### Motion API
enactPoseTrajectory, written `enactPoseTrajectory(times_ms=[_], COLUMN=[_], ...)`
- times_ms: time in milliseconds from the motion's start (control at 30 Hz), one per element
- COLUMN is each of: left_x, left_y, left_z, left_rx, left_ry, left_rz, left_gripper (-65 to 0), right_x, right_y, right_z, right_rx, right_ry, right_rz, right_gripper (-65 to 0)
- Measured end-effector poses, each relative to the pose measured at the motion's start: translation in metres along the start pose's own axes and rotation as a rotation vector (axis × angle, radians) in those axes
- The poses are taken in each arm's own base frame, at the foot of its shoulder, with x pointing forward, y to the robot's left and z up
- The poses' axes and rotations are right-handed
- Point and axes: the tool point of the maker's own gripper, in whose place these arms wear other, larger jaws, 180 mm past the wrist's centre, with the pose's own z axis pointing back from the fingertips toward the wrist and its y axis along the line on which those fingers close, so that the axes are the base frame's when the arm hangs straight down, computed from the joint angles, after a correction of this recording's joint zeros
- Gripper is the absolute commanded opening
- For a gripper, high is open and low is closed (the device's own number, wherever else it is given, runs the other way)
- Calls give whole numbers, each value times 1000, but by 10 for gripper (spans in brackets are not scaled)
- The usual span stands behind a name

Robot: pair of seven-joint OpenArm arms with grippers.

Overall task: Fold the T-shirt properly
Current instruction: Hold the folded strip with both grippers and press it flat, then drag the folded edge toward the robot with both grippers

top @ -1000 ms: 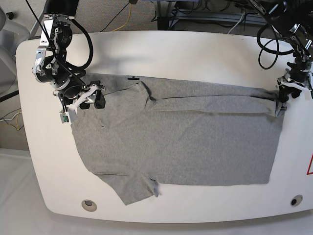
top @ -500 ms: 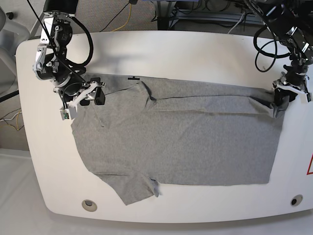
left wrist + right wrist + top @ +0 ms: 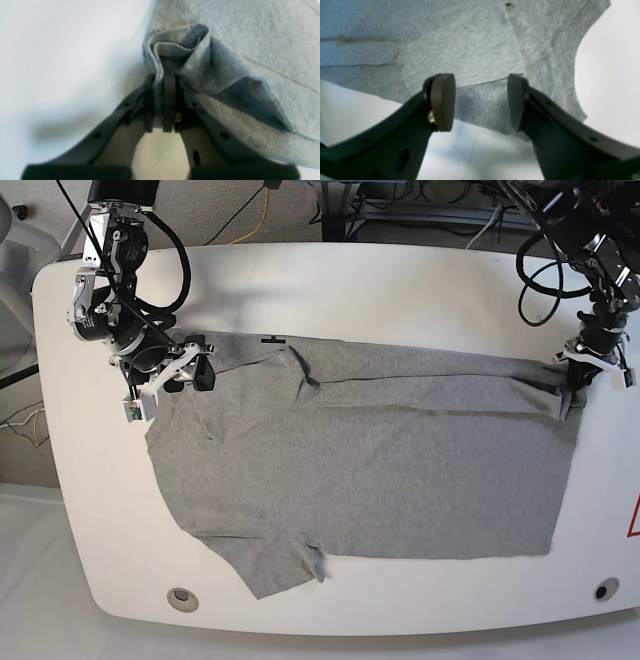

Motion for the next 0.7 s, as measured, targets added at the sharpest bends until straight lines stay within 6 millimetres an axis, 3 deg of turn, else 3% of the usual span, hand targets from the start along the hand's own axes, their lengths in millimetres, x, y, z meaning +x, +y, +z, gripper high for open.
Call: enactPoseTrajectory(times_ms=[200,400,700], left_x=[0,-1,0], left_y=[0,0,0], left_z=[0,0,0], left_rx=[0,1,1], left_ry=[0,1,0], left_rz=[0,0,0], left_gripper=[-627,-627,-627], right_x=[-3,-6,-12], right_y=[-8,-38,-42], right_z=[5,19,26], right_rx=[-16,-100,-106], right_ry=[-7,-19,-4], right_rz=[-25,-63,-36], right_gripper=[-335,-334,-334])
